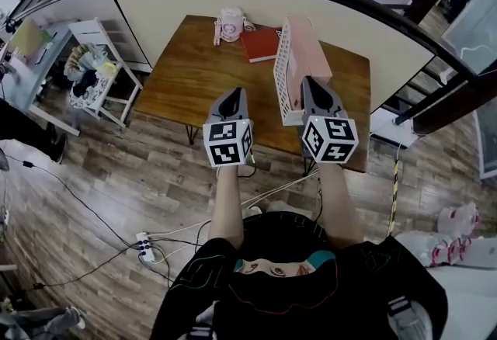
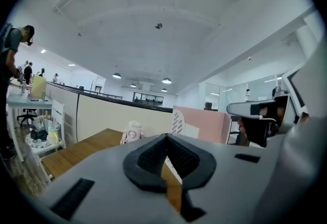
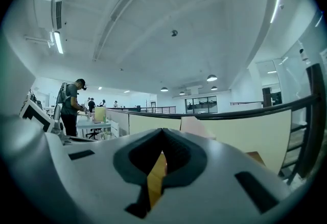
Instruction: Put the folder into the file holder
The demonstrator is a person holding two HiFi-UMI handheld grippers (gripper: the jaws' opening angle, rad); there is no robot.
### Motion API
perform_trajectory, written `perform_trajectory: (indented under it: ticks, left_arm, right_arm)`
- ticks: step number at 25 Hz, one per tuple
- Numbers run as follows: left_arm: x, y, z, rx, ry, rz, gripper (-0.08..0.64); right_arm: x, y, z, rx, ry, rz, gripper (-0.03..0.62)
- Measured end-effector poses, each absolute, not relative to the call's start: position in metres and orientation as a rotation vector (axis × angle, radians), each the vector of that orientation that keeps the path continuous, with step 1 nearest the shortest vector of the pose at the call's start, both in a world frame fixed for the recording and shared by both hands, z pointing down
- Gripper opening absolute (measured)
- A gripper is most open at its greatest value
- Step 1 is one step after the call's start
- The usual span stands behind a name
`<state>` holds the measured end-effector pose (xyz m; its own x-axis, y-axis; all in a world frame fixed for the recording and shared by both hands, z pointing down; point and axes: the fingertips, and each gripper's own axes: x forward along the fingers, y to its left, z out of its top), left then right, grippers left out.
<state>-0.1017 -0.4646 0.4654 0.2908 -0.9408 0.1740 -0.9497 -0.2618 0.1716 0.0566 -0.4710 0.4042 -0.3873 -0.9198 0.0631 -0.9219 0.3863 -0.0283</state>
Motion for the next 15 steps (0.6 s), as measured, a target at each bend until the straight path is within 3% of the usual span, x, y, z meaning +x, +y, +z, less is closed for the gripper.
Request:
perform_trajectory:
  ticks: [15]
  left_arm:
    - [-0.098, -0.458, 0.475, 2.311, -1.7, 0.049, 0.0]
  right_arm:
    - [0.062, -0.466, 0.419, 1.726, -2.524, 0.108, 0.003]
